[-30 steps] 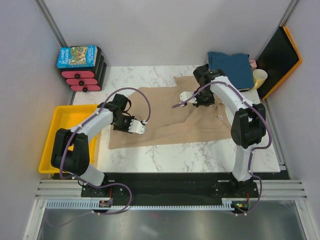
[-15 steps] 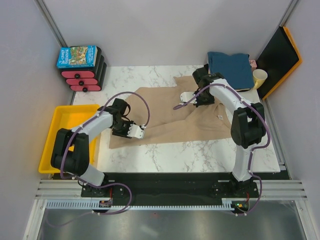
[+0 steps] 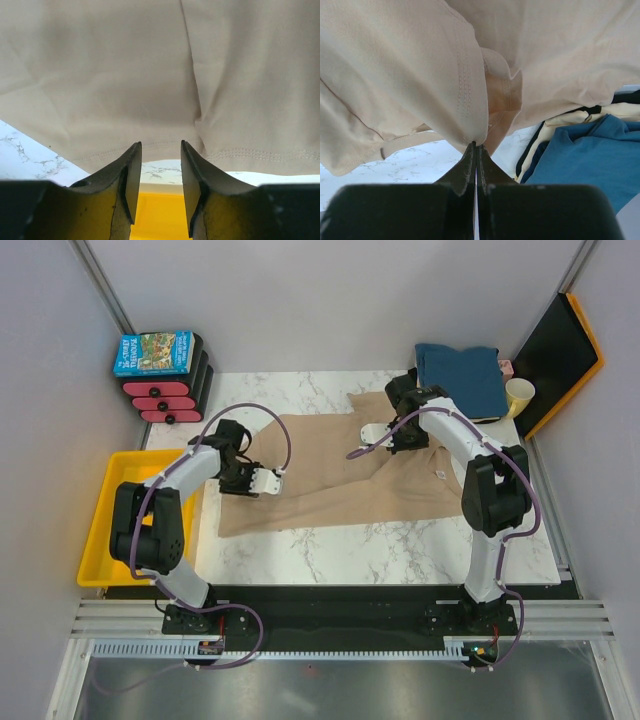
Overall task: Fold and stack the t-shirts
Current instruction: Fold the flattened tshirt in 1/3 of the way
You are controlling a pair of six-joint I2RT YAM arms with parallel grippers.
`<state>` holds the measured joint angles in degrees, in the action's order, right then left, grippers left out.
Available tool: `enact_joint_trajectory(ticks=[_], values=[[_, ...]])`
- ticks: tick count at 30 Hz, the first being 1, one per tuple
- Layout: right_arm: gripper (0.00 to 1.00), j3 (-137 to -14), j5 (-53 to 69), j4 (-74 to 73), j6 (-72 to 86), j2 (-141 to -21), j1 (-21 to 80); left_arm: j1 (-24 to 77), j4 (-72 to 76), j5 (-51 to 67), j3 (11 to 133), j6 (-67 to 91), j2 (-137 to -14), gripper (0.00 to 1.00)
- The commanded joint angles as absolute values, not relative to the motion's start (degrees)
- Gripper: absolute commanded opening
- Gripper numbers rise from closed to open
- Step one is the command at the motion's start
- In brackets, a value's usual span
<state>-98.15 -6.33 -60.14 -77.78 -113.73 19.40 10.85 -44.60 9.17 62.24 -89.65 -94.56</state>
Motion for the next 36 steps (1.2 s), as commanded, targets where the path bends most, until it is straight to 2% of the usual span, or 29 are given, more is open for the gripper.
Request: enact_joint_trajectory(ticks=[1, 19, 23, 26, 27, 36], values=[[0.00, -98.00, -6.86, -59.24, -77.78, -113.29, 19.42, 10.46, -47.71, 10.28, 63.55, -92.19, -94.48, 0.45], [0.00, -98.44, -6.68, -59.33, -77.87, -113.99, 19.60, 9.58, -52.73, 8.97, 66.09, -93.78, -101.51, 0.48], [0.00, -98.44, -6.94, -59.33, -77.78, -114.08, 19.60, 9.58, -52.73, 8.96, 66.80, -93.34, -102.57, 0.40], [0.00, -98.35, -7.12, -59.24, -77.78, -114.26, 19.60, 9.58, -52.65, 8.79, 66.97, -93.25, -102.74, 0.19], [0.00, -98.52, -7.03, -59.24, -77.78, -114.34, 19.60, 9.58, -52.65, 8.70, 66.97, -93.25, -102.74, 0.04], [0.00, -98.70, -7.38, -59.33, -77.78, -114.70, 19.69, 9.58, -53.96, 8.88, 67.76, -93.16, -98.89, 0.02]])
